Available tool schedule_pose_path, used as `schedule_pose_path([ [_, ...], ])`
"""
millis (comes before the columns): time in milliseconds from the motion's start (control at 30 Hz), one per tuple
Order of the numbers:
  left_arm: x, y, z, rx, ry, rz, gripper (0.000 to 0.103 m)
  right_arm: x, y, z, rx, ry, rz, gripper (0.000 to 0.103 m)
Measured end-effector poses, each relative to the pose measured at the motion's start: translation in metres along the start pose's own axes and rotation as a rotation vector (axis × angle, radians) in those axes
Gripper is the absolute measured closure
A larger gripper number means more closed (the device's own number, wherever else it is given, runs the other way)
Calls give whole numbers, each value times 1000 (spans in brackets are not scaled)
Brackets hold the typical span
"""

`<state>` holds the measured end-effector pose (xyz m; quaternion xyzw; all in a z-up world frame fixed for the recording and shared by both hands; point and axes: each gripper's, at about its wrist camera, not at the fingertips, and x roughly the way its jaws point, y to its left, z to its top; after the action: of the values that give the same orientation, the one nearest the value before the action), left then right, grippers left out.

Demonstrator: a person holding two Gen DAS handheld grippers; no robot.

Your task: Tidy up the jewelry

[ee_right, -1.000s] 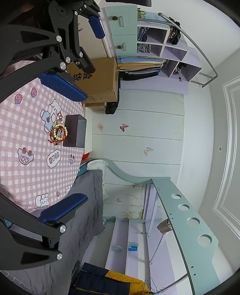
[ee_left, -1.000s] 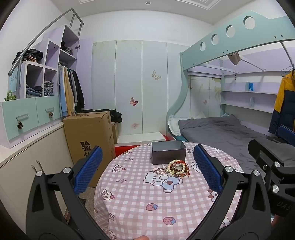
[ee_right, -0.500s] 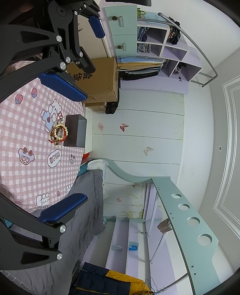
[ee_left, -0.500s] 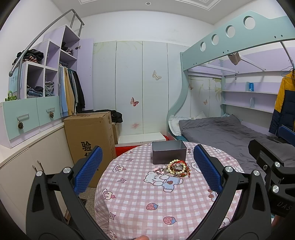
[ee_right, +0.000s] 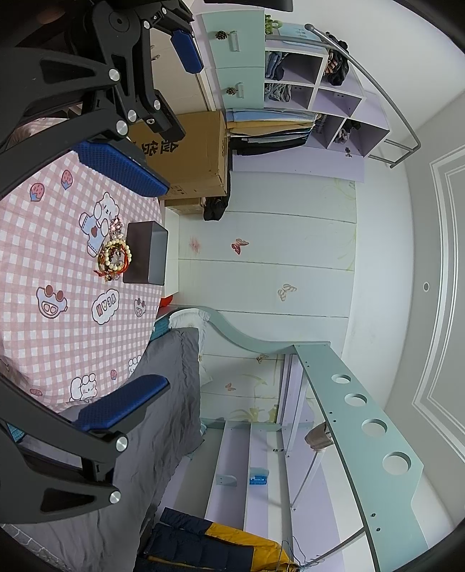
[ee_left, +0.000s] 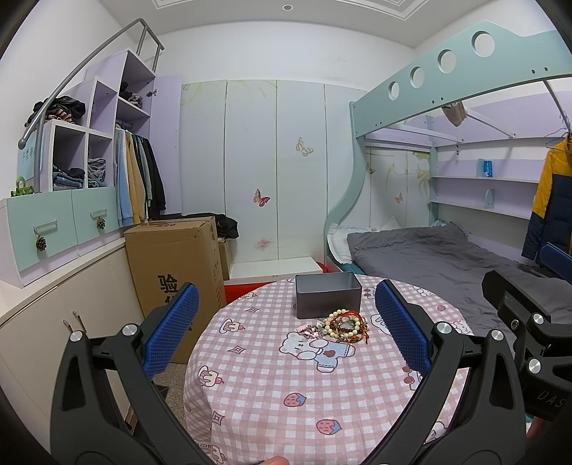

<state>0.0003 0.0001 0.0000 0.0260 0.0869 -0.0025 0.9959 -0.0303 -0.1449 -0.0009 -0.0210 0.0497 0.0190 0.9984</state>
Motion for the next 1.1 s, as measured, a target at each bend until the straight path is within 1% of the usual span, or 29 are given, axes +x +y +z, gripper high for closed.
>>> schedule_pose_path([
  [1100, -4, 5, 1, -3, -2, -1, 6, -2, -4, 1, 1, -2, -4, 8],
])
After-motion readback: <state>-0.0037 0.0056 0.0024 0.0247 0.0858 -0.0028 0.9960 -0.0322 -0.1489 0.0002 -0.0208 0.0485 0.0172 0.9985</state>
